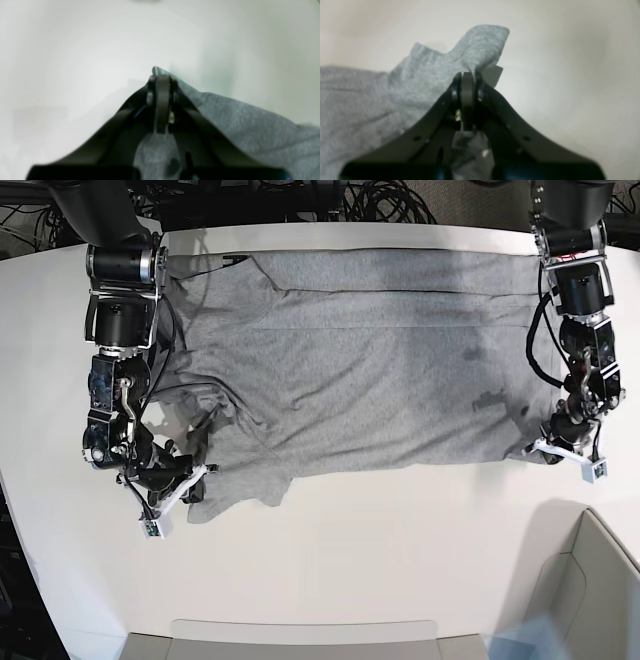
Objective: Fold the T-shirt properly
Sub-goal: 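Lift the second side edge and fold it over onto the first fold, then lower the folded edge and pull the shirt toward the robot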
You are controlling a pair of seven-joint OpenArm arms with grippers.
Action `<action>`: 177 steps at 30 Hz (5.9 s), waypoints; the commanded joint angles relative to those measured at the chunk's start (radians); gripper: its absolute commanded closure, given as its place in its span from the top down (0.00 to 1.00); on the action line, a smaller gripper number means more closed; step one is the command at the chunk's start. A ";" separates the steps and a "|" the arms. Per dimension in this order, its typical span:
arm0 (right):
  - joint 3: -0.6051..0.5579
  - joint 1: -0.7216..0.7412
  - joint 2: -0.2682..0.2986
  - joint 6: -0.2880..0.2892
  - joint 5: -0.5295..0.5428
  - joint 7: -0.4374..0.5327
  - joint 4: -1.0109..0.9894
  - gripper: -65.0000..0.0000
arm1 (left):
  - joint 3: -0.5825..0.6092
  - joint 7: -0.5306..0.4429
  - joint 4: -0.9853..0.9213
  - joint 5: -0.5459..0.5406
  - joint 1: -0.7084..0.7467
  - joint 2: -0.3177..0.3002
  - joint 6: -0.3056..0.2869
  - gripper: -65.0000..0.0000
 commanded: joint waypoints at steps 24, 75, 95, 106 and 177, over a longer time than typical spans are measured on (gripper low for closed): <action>0.009 -0.177 0.021 0.005 0.014 -0.071 0.383 0.00 | -0.170 0.143 0.317 -0.002 0.194 -0.031 -0.004 0.00; 0.023 -0.242 0.071 0.087 0.102 -0.241 0.644 0.00 | -0.330 0.289 0.589 -0.004 0.451 -0.034 -0.006 0.00; 0.121 -0.509 0.097 0.089 0.105 -0.298 0.856 0.00 | -0.333 0.390 0.745 -0.004 0.600 -0.033 -0.006 0.00; 0.197 -0.541 0.097 0.090 0.105 -0.460 0.903 0.00 | -0.394 0.390 0.801 -0.004 0.723 -0.030 -0.007 0.00; 0.198 -0.653 0.179 0.090 0.277 -0.453 0.857 0.38 | -0.100 0.339 0.293 -0.323 0.646 -0.220 -0.145 0.30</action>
